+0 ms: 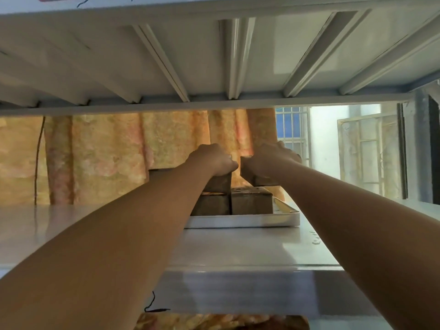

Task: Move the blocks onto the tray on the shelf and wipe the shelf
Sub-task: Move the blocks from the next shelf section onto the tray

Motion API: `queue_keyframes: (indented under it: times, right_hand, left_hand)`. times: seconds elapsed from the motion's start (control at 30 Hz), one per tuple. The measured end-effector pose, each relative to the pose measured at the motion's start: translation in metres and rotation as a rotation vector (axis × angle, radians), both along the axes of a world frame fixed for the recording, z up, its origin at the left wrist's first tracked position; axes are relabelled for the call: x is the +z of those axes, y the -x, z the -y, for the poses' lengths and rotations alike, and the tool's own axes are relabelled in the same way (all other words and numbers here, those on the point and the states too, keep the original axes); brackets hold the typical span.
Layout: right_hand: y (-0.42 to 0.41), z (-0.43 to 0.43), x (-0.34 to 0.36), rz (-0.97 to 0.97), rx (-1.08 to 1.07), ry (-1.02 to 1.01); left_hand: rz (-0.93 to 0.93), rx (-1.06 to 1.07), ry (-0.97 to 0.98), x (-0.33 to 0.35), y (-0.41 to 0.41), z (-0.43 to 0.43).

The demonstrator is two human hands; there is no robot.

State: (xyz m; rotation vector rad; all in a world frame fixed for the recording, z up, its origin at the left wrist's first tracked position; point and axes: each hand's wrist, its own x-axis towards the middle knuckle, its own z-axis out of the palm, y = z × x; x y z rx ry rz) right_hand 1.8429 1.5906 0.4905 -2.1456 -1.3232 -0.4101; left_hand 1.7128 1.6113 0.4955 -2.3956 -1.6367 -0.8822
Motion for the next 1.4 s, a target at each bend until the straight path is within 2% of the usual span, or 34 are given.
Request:
queue_keyframes:
  times: [0.2,0.4,0.73,0.9,1.4]
  right_hand:
    - [0.008,-0.004,-0.006,-0.064,-0.008,-0.026]
    - [0.019,-0.002,-0.013,-0.104,-0.024,-0.031]
    - [0.041,-0.003,-0.016,-0.018,-0.057,-0.151]
    - [0.026,-0.004,-0.023,-0.043,0.045,-0.158]
    - [0.006,-0.012,-0.025,-0.142,0.211,-0.202]
  left_hand:
    - [-0.101,0.06,-0.008,-0.011,0.008,-0.004]
    - [-0.216,-0.149,0.018,-0.01,0.038,-0.011]
    - [-0.088,-0.182,-0.345,-0.041,0.052,-0.019]
    - [-0.089,-0.264,-0.361,-0.046,0.055,-0.02]
    - [-0.082,-0.261,-0.446,-0.049,0.056,-0.025]
